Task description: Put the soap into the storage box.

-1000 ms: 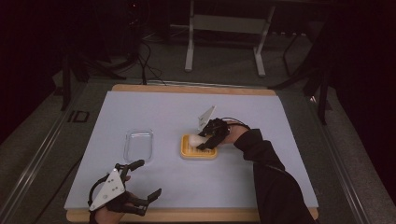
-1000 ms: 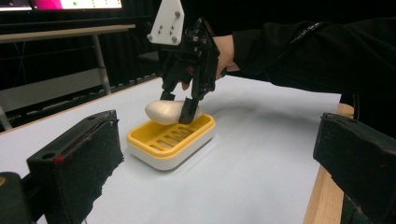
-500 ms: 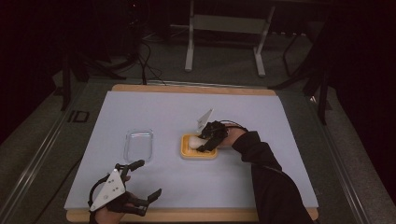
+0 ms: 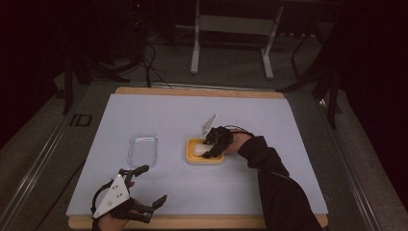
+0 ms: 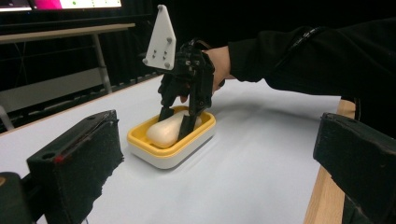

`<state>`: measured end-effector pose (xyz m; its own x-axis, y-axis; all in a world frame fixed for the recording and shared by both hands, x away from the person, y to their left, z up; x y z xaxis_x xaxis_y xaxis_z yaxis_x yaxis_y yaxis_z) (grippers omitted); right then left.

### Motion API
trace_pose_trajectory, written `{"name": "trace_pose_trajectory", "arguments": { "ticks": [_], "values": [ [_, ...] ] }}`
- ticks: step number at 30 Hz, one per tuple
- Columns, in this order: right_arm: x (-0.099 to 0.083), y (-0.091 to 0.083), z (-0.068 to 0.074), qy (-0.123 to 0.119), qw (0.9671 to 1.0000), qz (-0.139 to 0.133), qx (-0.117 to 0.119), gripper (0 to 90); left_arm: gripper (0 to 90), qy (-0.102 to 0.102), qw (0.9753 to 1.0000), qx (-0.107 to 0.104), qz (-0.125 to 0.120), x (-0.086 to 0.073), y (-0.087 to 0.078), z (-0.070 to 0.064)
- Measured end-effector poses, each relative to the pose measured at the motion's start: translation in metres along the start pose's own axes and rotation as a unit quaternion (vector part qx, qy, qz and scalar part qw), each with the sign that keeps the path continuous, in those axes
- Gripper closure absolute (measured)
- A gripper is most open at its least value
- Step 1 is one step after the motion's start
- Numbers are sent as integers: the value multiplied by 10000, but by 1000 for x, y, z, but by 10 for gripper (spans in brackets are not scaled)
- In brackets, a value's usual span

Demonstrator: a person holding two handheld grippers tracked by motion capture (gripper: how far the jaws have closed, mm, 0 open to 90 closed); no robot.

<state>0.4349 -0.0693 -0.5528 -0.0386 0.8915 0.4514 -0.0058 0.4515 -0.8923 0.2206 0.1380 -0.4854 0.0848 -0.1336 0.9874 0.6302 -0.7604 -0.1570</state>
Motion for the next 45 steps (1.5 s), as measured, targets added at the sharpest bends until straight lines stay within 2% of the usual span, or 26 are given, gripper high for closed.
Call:
{"name": "trace_pose_trajectory", "arguments": {
  "ticks": [4,9,17,23,26,27,31,35,36,37,39,44,45],
  "values": [
    [3,-3,0,-26,9999,93,-38,462,12,1,10000,-13,11,0,1,0],
    [8,-14,0,-28,10000,-24,-77,458,12,-3,10000,-16,8,0,1,0],
    [10,-28,0,-37,9997,55,-226,441,12,-3,10000,-21,25,0,1,0],
    [8,-42,-1,107,9993,35,-365,387,12,0,10000,-10,33,-1,1,0],
    [6,-50,-1,294,9986,-12,-446,338,12,2,10000,-7,37,-1,1,0],
    [6,-53,-2,399,9981,-3,-468,311,12,7,10000,-8,40,-1,1,0],
    [2,-62,-3,601,9950,-29,-796,243,12,4,10000,-5,35,-1,1,0],
    [-2,-67,-4,850,9921,-59,-918,195,12,-1,10000,0,38,-1,1,0],
    [-3,-70,-5,958,9905,-79,-984,184,12,-2,10000,-1,38,-1,1,0],
    [-4,-71,-5,1004,9902,-93,-967,148,12,-1,10000,-2,41,-1,1,0],
    [-5,-73,-5,1141,9878,-164,-1045,138,12,0,10000,-3,45,-1,1,0],
    [-10,-77,-4,1310,9841,-214,-1181,134,12,2,10000,-2,49,-1,1,0],
    [-12,-78,-4,1408,9823,-214,-1218,134,12,2,10000,-4,53,-1,1,0]
  ]
}}
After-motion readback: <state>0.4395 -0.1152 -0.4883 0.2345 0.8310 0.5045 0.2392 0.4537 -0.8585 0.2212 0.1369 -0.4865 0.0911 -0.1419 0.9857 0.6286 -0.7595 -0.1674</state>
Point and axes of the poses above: each handheld gripper's, and its own axes: y roughly forward along the jaws, x roughly out of its top, z roughly to its left, the point moved 6 cm from there along y, roughly forward along the jaws, and after that the axes turned 2 degrees about -y, right-handed, at the moved point
